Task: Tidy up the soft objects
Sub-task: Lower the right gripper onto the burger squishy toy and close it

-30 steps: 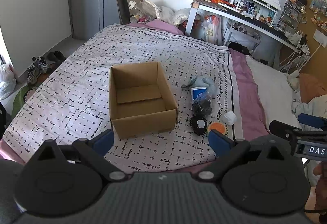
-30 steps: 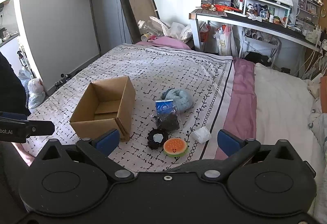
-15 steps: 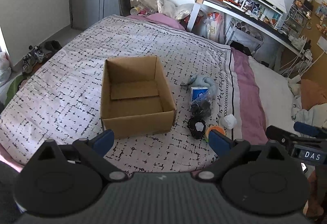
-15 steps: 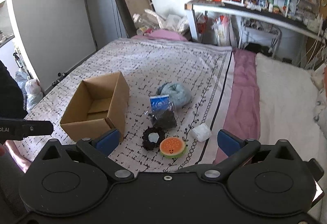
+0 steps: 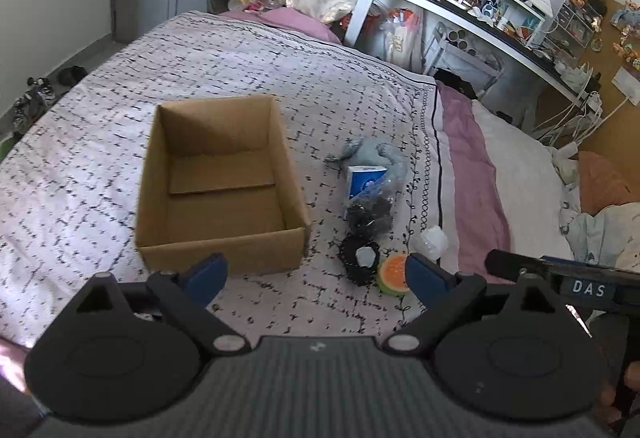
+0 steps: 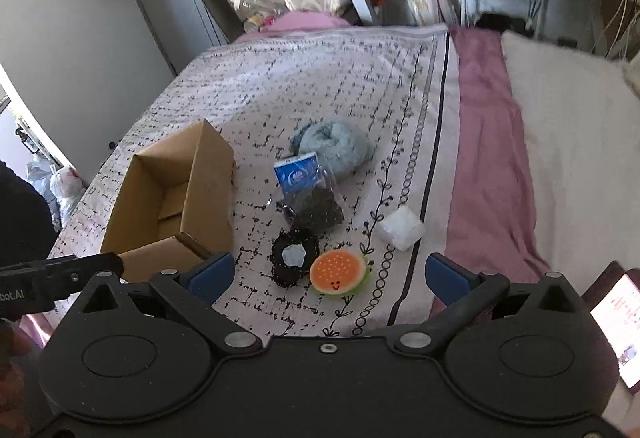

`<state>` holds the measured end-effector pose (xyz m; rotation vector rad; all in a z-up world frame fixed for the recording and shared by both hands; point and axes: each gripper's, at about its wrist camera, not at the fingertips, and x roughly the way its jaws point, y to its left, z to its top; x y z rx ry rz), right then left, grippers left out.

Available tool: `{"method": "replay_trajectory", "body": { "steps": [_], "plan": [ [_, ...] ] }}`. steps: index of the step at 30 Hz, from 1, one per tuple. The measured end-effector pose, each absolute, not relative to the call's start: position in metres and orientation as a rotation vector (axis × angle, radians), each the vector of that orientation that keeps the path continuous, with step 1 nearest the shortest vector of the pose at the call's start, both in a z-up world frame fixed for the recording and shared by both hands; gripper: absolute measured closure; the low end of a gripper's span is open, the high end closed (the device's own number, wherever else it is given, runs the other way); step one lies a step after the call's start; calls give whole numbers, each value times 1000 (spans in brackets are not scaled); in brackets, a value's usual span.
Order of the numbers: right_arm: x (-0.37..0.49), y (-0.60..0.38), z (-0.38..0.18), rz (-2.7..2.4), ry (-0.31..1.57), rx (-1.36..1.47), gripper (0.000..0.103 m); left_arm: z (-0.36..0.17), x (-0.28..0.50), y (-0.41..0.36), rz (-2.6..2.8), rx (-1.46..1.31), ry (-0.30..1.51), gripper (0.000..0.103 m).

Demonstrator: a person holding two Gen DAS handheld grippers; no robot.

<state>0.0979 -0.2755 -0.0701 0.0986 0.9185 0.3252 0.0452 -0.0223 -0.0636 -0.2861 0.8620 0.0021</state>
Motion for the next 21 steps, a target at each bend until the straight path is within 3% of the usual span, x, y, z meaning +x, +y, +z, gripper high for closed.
{"method": "replay_trajectory", "body": {
  "steps": [5,10,16,21],
  "plan": [
    [117,-274,-82,338,990,126,7,-74,63,-31,-34,-293,879,9],
    [138,-276,-99,333,1082,163,28,-89,82,-42,-77,-295,914,14],
    [167,-284,-126,302,1202,231,46,-111,106,-56,-111,-305,972,26],
    [186,-290,-144,296,1277,282,54,-131,121,-63,-119,-309,1016,35]
  ]
}}
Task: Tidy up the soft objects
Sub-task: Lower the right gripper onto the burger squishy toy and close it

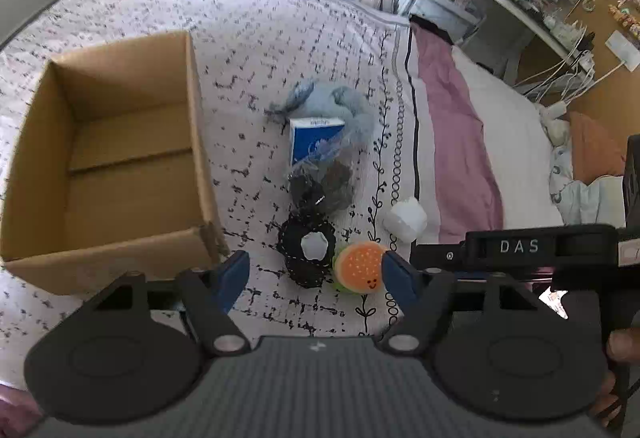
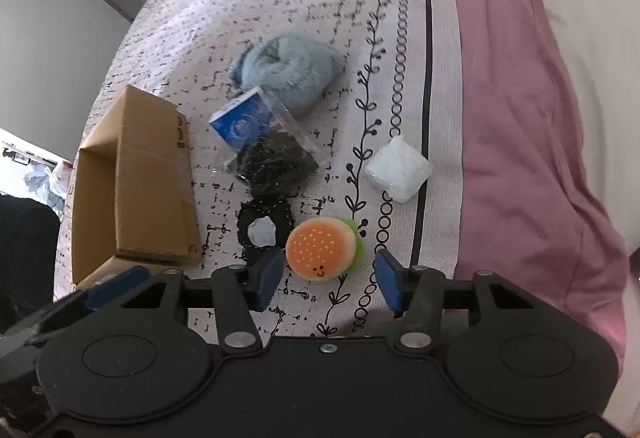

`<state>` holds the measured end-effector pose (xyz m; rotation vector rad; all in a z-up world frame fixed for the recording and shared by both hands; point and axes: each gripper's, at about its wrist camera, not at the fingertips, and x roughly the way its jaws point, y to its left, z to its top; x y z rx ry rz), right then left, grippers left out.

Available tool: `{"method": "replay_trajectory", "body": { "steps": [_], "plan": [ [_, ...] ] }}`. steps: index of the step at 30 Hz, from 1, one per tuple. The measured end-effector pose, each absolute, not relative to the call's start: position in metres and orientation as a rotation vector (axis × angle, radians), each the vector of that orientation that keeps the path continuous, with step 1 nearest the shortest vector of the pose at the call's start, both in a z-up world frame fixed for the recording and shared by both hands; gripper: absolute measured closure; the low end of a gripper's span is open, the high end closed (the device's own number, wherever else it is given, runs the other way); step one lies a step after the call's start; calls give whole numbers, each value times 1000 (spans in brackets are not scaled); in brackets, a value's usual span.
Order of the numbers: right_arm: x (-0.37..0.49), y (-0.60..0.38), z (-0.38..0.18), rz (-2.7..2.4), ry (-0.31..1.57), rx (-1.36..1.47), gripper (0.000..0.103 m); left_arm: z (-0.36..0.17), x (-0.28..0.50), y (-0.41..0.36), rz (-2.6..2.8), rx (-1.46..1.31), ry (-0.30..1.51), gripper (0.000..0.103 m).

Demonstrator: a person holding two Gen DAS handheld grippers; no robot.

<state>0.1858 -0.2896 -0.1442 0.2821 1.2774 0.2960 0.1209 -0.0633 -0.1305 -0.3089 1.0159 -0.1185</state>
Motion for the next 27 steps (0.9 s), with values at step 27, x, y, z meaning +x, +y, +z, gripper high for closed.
{"method": "replay_trajectory", "body": {
  "steps": [27],
  "plan": [
    [230,-279,-210,325,1508,335,62,-214,171,-81,-99,-290,1197,65]
  ]
}}
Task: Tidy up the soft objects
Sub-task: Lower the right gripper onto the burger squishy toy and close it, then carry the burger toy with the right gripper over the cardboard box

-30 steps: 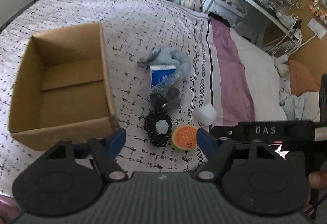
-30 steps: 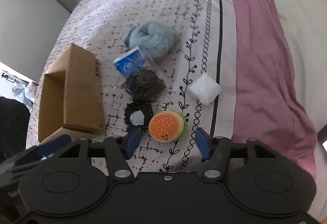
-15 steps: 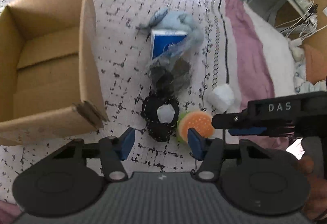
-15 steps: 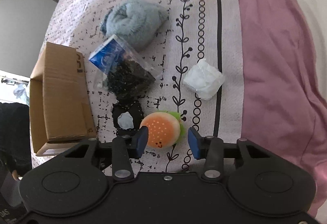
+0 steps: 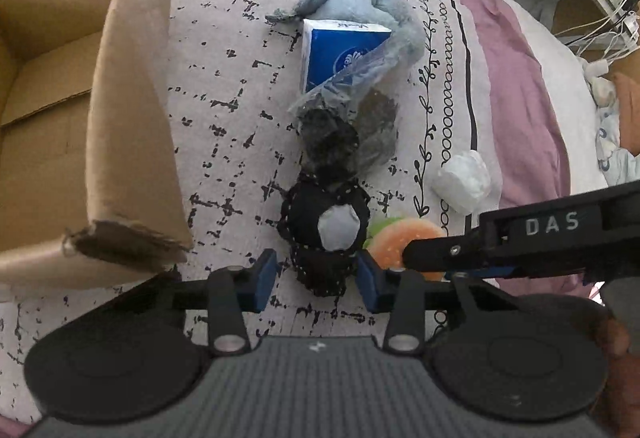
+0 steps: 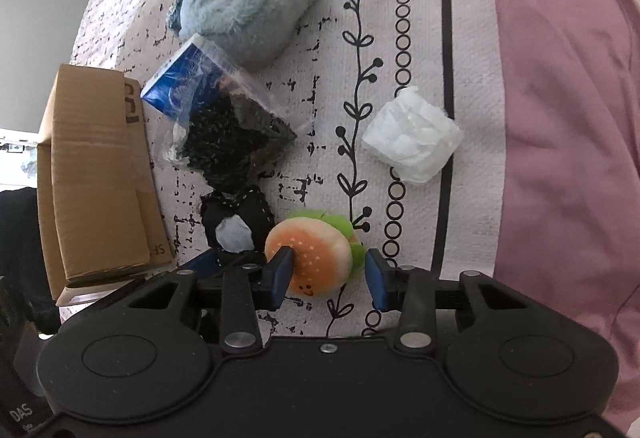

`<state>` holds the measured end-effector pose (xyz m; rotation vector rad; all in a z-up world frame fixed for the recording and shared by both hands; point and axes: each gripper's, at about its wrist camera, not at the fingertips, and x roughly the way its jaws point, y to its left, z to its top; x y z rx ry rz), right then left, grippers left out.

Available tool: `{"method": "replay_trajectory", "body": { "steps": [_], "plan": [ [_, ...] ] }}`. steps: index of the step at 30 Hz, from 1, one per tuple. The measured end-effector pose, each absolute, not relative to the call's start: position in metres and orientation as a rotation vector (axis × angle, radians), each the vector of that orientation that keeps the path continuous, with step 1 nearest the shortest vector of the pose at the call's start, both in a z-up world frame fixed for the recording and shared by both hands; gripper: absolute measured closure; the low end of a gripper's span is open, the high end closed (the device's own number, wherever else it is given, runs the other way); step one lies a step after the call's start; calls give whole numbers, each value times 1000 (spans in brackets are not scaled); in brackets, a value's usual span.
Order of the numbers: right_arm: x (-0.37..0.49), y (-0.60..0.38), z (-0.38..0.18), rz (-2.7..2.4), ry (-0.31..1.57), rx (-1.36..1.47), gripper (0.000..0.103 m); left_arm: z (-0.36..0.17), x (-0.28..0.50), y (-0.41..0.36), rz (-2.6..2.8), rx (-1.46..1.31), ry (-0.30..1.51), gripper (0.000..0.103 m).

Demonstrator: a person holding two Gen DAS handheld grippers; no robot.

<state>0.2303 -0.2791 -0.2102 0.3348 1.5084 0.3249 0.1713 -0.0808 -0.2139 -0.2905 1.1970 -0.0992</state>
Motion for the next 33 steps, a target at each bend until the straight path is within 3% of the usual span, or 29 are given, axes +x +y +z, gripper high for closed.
{"method": "replay_trajectory", "body": {
  "steps": [1,3,9,11,13,16,33],
  "plan": [
    [231,-278,-211,326,1512,335,62,-214,172,-81,-101,-286,1194,68],
    [233,-276,-214,327,1522,334,62,-215,172,-81,-98,-286,1191,83],
    [238,-272,-220,334,1541,338,62,-213,169,-82,-111,-299,1174,91],
    [240,-266,-222,339,1544,341,62,-211,167,-83,-113,-301,1163,93],
    [241,-265,-222,345,1540,349,73,-209,164,-82,-110,-308,1151,94],
    [238,-263,-215,338,1493,343,77,-203,160,-81,-103,-312,1137,94],
    [199,-278,-140,316,1292,289,76,-138,123,-80,-124,-284,1001,94]
  ]
}}
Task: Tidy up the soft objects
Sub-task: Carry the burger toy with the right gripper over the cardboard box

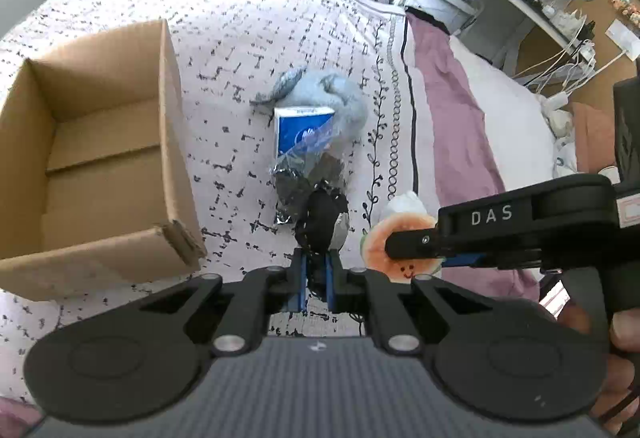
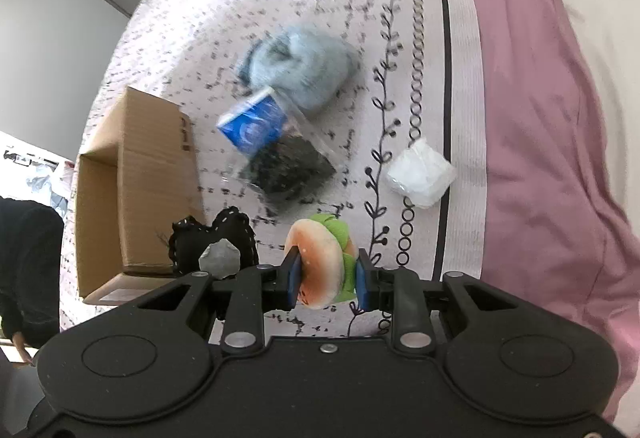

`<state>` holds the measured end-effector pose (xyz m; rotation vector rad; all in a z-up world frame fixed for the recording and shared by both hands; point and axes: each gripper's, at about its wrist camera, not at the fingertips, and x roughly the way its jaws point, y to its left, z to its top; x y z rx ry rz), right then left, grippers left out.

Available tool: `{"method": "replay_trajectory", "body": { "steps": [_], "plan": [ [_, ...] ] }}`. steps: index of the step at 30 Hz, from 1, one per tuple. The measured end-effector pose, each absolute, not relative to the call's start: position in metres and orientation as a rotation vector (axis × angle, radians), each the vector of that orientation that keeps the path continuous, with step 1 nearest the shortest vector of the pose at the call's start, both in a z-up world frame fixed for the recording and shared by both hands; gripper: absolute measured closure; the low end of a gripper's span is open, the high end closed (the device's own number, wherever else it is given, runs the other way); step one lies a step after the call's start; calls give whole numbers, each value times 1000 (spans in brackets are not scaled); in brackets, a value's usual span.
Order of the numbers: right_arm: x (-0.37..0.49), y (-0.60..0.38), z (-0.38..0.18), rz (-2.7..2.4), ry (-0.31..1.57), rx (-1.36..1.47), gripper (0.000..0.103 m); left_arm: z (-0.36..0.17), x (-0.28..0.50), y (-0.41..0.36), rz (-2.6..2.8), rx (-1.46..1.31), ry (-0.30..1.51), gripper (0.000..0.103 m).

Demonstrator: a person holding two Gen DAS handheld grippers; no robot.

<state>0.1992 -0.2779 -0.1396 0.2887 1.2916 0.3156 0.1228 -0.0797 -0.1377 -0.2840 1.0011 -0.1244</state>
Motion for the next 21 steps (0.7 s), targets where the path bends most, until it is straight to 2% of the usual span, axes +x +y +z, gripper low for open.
{"method": "replay_trajectory", "body": {
  "steps": [21],
  "plan": [
    [147,-238,-68,373,1071,238,76,-82,82,-36,-88,-315,890,94]
  ]
}}
